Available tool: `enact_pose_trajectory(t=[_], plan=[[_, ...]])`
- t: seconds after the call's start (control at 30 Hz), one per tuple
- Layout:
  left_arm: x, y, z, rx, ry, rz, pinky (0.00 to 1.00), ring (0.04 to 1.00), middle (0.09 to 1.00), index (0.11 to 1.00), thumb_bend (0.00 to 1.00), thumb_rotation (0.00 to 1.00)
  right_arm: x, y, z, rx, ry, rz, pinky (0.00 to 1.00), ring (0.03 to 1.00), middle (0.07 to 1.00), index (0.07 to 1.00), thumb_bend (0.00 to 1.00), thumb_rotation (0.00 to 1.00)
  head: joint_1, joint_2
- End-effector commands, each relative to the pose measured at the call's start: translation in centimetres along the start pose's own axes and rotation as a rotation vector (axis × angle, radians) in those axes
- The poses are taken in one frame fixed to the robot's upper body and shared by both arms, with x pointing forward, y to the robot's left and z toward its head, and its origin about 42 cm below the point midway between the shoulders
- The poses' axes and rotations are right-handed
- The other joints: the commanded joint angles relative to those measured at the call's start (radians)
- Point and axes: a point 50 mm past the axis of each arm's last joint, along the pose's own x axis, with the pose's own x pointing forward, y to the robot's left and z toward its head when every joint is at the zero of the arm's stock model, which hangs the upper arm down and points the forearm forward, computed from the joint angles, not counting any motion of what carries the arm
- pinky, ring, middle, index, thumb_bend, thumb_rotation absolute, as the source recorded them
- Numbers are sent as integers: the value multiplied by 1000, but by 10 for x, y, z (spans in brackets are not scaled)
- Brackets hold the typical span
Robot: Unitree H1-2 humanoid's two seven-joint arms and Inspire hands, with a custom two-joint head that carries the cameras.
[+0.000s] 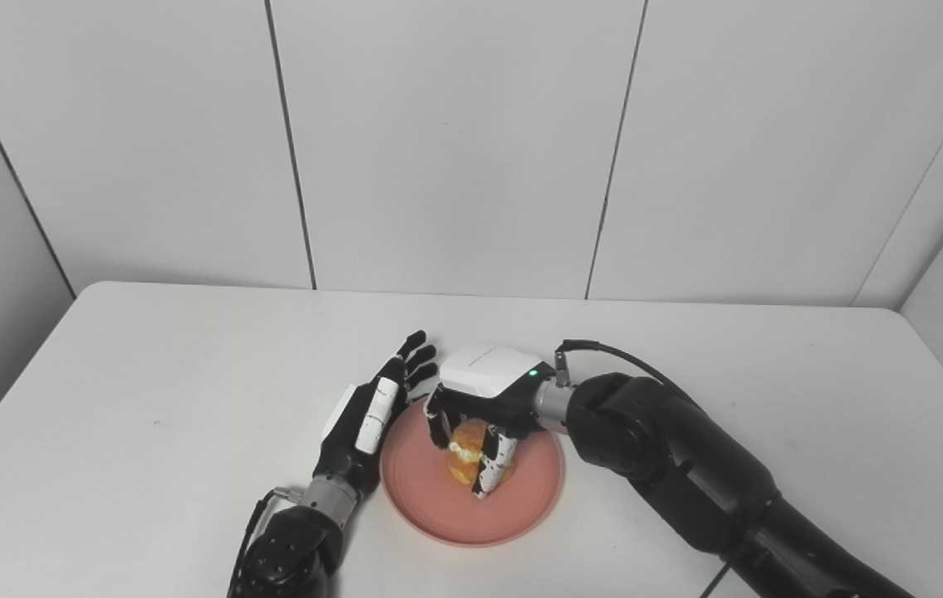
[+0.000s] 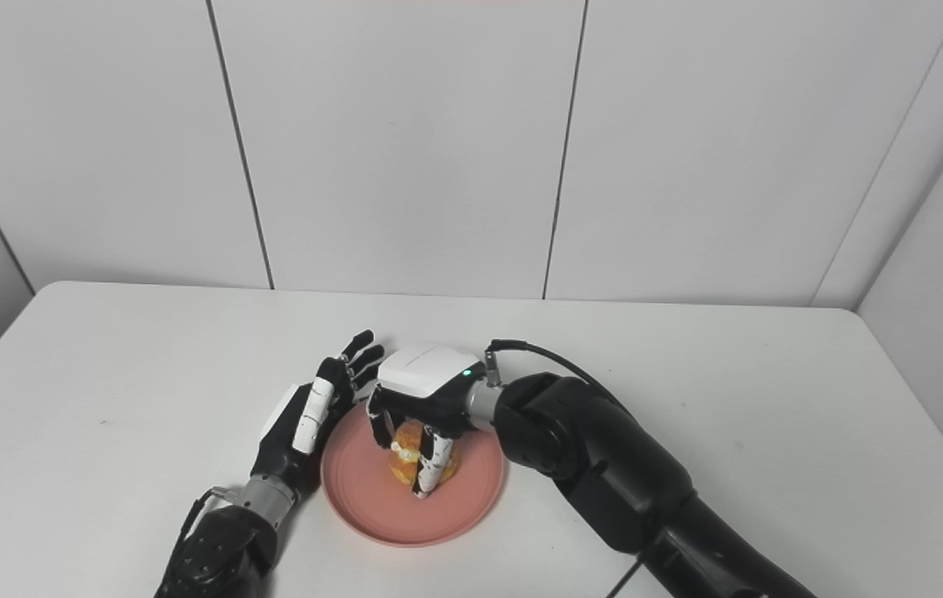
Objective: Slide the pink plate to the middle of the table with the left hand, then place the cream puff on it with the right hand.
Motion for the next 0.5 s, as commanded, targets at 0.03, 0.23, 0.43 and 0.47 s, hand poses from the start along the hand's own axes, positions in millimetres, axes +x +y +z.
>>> enact_pose_trajectory(t=[0.03, 0.23, 0.43, 0.47], plan=[[-23, -20, -40, -58, 123, -31, 779, 940, 938, 913, 932, 975, -8, -31, 0, -22, -13, -75, 534, 642, 699, 631, 991, 368, -1, 0], [-23, -20, -43, -62, 129, -32, 786, 937, 931, 916, 940, 967, -12, -30, -1, 3, 3, -73, 562, 669, 720, 655, 1000, 398, -7, -10], [-23, -19, -44, -63, 134, -27, 785, 942, 935, 922, 939, 971, -16, -29, -3, 16, 17, -70, 594, 703, 734, 650, 1000, 421, -12, -18], [-23, -18, -44, -61, 136, -27, 785, 943, 933, 923, 938, 972, -16, -29, -3, 22, 20, -67, 600, 708, 737, 650, 1000, 421, -13, -19]])
